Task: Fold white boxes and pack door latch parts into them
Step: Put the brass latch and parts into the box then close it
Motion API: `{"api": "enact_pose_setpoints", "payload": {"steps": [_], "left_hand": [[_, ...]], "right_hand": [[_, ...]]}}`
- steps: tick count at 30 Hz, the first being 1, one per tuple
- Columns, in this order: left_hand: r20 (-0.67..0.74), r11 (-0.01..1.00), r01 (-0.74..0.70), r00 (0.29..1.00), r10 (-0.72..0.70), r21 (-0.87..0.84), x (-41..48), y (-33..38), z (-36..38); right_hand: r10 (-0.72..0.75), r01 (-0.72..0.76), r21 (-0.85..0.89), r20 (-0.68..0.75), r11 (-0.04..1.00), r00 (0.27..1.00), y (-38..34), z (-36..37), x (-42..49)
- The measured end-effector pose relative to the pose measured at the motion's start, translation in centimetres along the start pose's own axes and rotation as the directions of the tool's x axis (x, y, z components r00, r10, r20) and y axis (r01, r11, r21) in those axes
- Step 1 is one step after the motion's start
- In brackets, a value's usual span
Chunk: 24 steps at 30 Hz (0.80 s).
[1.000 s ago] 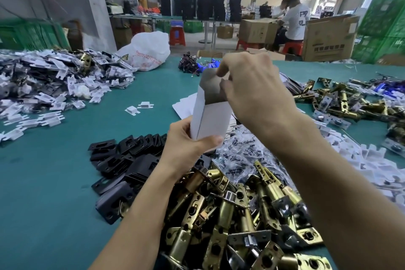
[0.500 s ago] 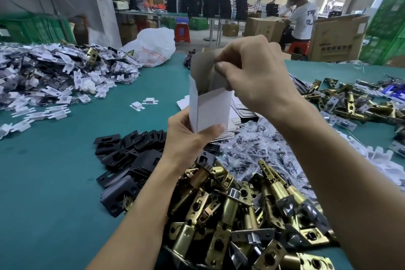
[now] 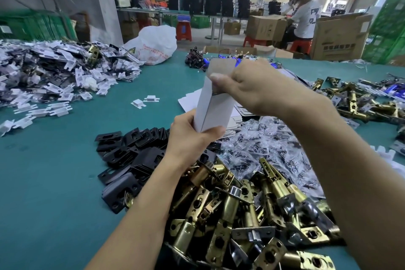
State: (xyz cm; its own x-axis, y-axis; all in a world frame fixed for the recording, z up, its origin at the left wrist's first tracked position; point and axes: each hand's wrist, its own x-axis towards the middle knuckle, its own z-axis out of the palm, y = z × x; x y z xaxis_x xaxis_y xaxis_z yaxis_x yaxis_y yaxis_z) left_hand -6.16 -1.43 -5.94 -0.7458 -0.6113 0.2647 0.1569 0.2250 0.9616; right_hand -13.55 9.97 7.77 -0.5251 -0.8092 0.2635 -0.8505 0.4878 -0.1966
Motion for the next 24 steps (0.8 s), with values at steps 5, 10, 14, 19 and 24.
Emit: {"api": "enact_pose_setpoints", "payload": {"steps": [5, 10, 14, 19, 24], "left_hand": [[-0.108, 0.997, 0.082, 0.991, -0.081, 0.006, 0.4, -0.1, -0.5], [-0.362, 0.981, 0.133, 0.915, -0.176, -0.141, 1.5, 0.3, -3.2], [-0.422, 0.987, 0.123, 0.893, -0.157, -0.107, 1.9, 0.3, -5.0], [-0.371, 0.988, 0.094, 0.919, -0.133, -0.12, 1.8, 0.8, -4.8], [-0.349, 0.982, 0.077, 0.927, -0.133, -0.171, 1.7, 1.5, -4.6]], "right_hand": [[0.04, 0.071, 0.216, -0.472, 0.974, 0.88, 1.5, 1.2, 0.0], [0.17, -0.187, 0.122, 0.138, 0.975, 0.976, 3.2, 5.3, 0.9], [0.085, -0.086, -0.019, 0.465, 0.996, 0.881, 2.9, 9.0, 1.8], [0.02, 0.112, -0.245, 0.48, 0.963, 0.877, 2.9, 11.9, 2.2], [-0.015, 0.063, -0.066, 0.56, 0.996, 0.828, 2.8, 12.3, 3.1]]}}
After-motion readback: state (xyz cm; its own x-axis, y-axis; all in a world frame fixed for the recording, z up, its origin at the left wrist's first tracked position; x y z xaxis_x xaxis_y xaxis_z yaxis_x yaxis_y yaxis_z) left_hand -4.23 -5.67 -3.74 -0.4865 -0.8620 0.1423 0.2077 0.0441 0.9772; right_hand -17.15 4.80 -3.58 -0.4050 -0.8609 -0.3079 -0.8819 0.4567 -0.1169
